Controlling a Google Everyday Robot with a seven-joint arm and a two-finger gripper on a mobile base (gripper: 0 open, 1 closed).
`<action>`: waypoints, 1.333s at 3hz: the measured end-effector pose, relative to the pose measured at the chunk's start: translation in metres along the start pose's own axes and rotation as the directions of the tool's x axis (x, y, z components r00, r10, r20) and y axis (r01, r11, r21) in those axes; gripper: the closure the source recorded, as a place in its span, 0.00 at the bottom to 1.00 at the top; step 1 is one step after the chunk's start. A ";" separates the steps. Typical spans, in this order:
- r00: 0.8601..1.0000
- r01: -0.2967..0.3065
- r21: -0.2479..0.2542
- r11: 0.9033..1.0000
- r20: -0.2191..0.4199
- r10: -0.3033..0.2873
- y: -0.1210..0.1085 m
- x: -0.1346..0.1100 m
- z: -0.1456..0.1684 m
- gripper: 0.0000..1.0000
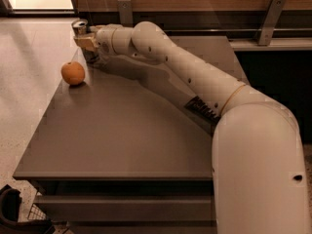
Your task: Pick redbull can
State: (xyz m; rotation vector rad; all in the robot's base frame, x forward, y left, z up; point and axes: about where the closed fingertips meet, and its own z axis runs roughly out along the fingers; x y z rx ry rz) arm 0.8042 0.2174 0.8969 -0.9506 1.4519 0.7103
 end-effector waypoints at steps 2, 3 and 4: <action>0.999 0.043 -0.002 0.999 -0.007 -0.043 -0.007 -0.070 -0.025 1.00; 0.996 0.082 0.011 0.997 -0.035 -0.081 -0.007 -0.102 -0.034 1.00; 0.990 0.130 0.030 0.991 -0.063 -0.128 -0.007 -0.133 -0.044 1.00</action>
Offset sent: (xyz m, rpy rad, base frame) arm -0.0123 -0.0307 0.1191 -0.0567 -0.0636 -0.0084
